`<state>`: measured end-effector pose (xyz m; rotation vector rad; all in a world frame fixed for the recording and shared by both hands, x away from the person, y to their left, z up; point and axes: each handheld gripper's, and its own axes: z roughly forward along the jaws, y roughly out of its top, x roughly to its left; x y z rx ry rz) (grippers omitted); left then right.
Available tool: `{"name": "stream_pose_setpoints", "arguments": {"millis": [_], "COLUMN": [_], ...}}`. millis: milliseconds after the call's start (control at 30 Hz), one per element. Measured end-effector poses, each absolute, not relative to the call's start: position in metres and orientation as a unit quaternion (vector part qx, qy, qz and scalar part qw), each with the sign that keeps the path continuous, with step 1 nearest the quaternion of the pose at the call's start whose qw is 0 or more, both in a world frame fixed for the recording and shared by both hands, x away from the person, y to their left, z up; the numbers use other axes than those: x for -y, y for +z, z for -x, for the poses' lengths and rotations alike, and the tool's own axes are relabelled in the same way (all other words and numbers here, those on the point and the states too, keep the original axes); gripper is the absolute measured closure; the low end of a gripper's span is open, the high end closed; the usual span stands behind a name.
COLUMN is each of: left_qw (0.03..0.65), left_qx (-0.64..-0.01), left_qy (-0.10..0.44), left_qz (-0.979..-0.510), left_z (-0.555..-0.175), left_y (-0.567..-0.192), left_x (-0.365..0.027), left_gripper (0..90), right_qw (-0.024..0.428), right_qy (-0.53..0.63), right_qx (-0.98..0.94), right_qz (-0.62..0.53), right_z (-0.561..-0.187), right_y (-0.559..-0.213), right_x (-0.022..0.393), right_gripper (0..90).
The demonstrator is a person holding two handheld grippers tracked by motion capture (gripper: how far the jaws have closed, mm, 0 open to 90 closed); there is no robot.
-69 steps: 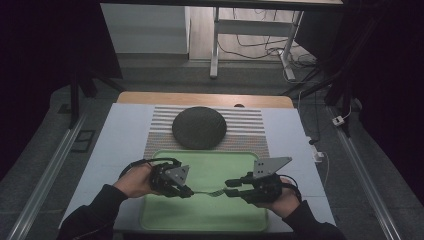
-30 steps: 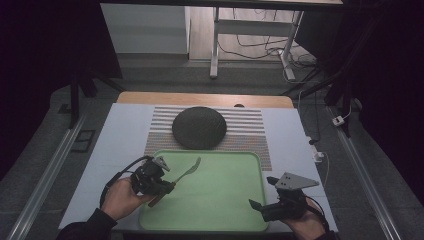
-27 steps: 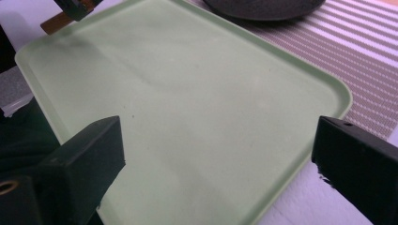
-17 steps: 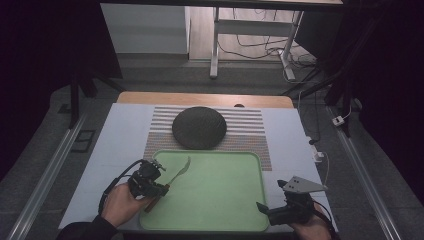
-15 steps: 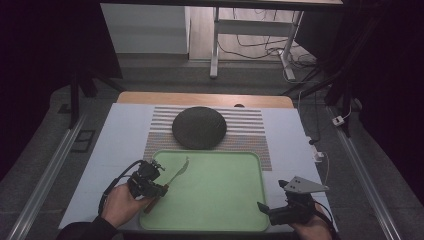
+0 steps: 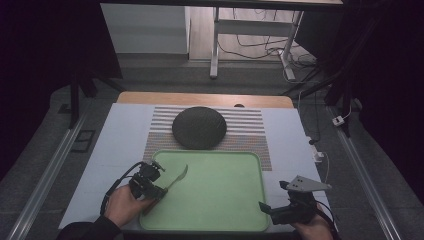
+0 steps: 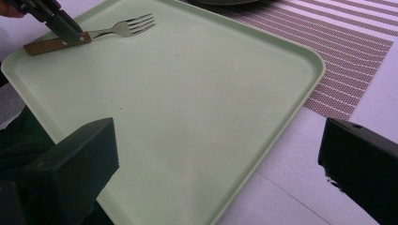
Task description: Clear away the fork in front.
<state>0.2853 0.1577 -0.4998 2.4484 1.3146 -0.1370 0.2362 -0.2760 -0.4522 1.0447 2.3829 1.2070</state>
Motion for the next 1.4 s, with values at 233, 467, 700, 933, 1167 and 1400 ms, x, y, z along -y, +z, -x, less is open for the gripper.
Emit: {"name": "stream_pose_setpoints", "arguments": {"millis": [233, 467, 700, 933, 1167, 1400], "left_qw": [0.224, 0.266, 0.284, 0.29, 0.297, 0.292], "left_qx": [-0.456, -0.434, -0.417, -0.408, -0.41, -0.409], "left_qy": [-0.035, -0.03, -0.024, -0.024, -0.024, -0.021], "left_qz": [-0.86, -0.86, -0.863, -0.865, -0.862, -0.864], "left_z": [-0.289, -0.305, -0.317, -0.33, -0.345, -0.346], "left_y": [-0.487, -0.481, -0.483, -0.491, -0.502, -0.504], "left_x": [-0.162, -0.163, -0.157, -0.152, -0.149, -0.143], "left_gripper": [76.8, 88.4, 88.6, 88.6, 88.6, 88.6], "right_qw": [0.131, 0.13, 0.13, 0.13, 0.128, 0.126], "right_qy": [0.416, 0.411, 0.408, 0.405, 0.402, 0.401], "right_qx": [-0.824, -0.827, -0.827, -0.828, -0.829, -0.83], "right_qz": [-0.362, -0.362, -0.365, -0.365, -0.367, -0.365], "right_z": [-0.237, -0.238, -0.239, -0.239, -0.239, -0.239], "right_y": [-0.452, -0.453, -0.453, -0.454, -0.454, -0.454], "right_x": [0.276, 0.275, 0.275, 0.274, 0.274, 0.274], "right_gripper": [0.0, 0.0, 0.0, 0.0, 0.0, 0.0]}}
